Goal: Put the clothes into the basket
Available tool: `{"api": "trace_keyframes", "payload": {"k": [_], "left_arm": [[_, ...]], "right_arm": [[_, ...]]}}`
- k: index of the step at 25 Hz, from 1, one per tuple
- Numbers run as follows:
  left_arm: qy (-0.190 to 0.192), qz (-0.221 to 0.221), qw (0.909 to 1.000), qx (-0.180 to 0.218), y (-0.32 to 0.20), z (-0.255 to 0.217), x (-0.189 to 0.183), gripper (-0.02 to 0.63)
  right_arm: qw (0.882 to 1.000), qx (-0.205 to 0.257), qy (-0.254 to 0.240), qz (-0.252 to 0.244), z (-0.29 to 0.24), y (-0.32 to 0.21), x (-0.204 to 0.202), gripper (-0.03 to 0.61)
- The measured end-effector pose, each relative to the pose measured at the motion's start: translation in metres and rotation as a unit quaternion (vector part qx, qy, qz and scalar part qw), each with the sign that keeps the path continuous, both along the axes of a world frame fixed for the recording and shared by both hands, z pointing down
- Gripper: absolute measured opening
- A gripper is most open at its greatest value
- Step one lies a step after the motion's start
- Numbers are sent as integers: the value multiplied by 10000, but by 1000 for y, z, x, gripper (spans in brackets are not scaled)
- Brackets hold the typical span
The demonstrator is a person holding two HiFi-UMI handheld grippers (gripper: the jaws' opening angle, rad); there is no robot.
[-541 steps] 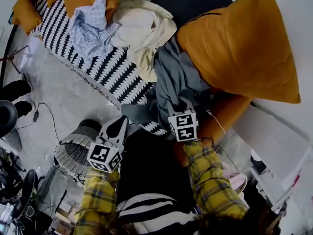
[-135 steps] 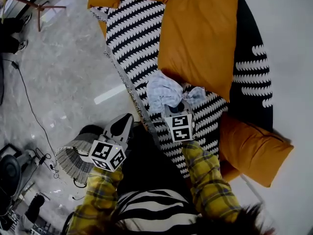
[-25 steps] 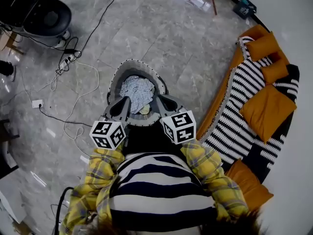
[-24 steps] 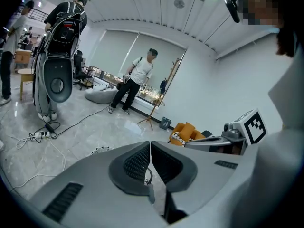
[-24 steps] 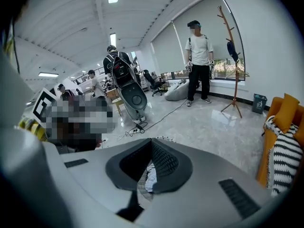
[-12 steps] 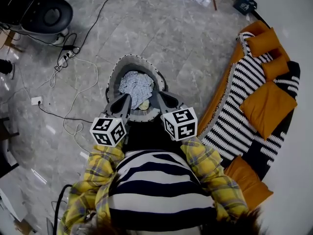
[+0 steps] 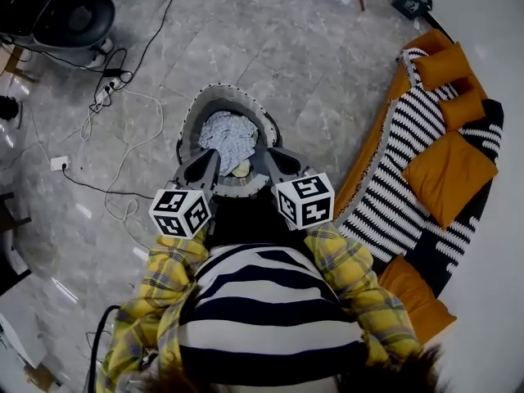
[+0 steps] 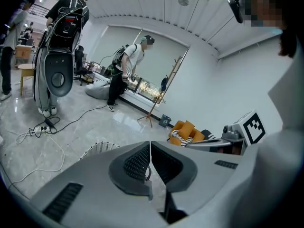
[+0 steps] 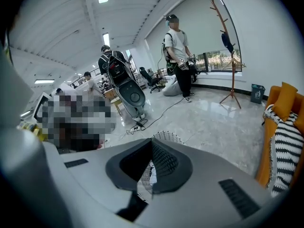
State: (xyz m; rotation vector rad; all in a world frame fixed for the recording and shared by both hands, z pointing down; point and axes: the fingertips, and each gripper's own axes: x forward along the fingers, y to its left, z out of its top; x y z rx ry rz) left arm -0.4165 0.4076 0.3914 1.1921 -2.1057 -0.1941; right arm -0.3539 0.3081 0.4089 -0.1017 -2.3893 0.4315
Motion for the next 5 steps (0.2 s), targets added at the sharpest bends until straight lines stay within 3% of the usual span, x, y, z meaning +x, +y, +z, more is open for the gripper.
{"api": "trace_keyframes", "payload": {"k": [5], "left_arm": [[60, 12, 10000, -14, 1, 3, -1, 18]], "right_arm": [[9999, -104, 62, 88, 5, -4, 0, 26]]}}
